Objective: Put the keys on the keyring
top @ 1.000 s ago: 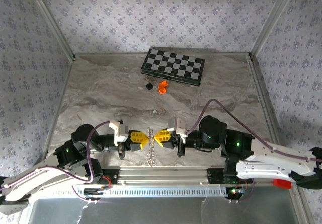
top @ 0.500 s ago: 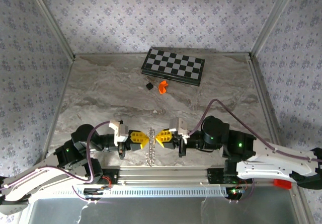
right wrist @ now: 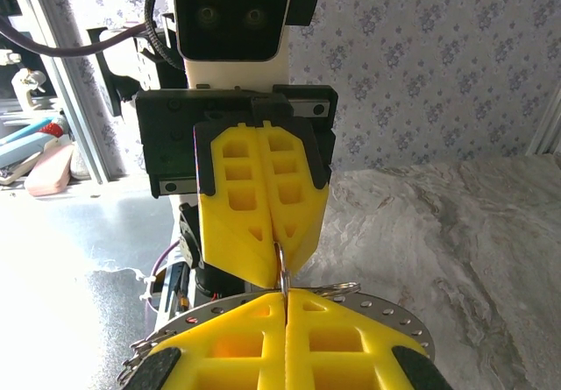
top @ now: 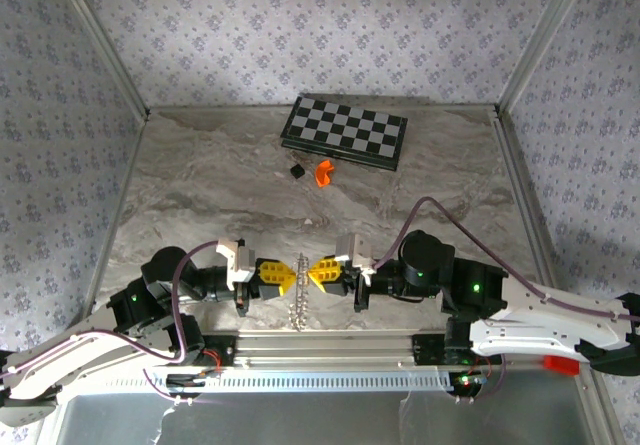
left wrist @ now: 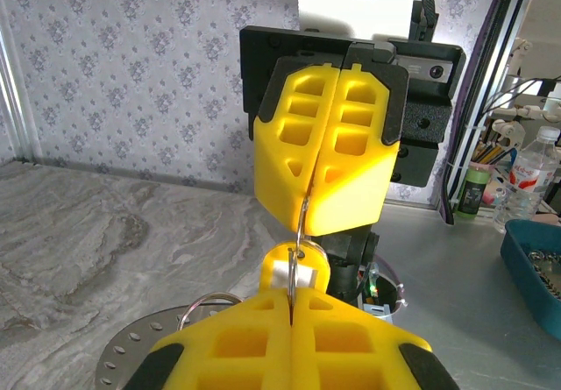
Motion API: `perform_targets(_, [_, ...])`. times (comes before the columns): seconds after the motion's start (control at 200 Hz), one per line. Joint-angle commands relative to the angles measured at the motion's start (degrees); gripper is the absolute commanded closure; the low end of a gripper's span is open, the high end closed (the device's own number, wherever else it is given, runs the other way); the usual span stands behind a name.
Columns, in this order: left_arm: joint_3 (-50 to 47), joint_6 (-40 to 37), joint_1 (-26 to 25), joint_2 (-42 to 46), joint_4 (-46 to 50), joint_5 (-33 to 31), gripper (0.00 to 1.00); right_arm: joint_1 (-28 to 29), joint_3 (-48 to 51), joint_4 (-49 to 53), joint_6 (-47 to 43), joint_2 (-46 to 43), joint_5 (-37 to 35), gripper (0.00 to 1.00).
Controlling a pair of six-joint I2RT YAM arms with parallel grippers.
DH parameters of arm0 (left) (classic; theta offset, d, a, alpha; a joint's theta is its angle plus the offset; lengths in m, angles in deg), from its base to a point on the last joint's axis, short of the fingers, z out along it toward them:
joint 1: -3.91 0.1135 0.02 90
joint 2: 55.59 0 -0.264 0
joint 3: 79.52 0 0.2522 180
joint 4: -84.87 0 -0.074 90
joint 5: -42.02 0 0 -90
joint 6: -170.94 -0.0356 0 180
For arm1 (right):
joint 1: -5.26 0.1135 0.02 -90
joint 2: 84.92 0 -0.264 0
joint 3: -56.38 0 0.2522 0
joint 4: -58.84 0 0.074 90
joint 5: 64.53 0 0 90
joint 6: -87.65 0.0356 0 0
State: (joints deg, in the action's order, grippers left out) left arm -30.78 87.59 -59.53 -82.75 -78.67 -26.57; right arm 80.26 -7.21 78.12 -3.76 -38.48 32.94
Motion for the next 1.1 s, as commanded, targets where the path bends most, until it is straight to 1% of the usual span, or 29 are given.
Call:
perform_targets(0.0, [0.9, -0.7, -0.3, 0.1, -4.7, -0.1, 1.00, 0.4, -1.1, -1.8, -1.0, -0.4, -1.1, 1.00])
perform_targets(0.82, [1.3, -1.1, -0.3, 0.0, -4.2, -0.2, 1.00, 0.3, -1.7, -1.6, -0.9, 1.0, -0.1, 1.00])
perform_targets(1.094, [3.0, -3.7, -0.3, -0.2, 0.4, -0.4, 1.00, 0.3, -2.3, -0.9, -0.7, 1.4, 0.1, 1.00])
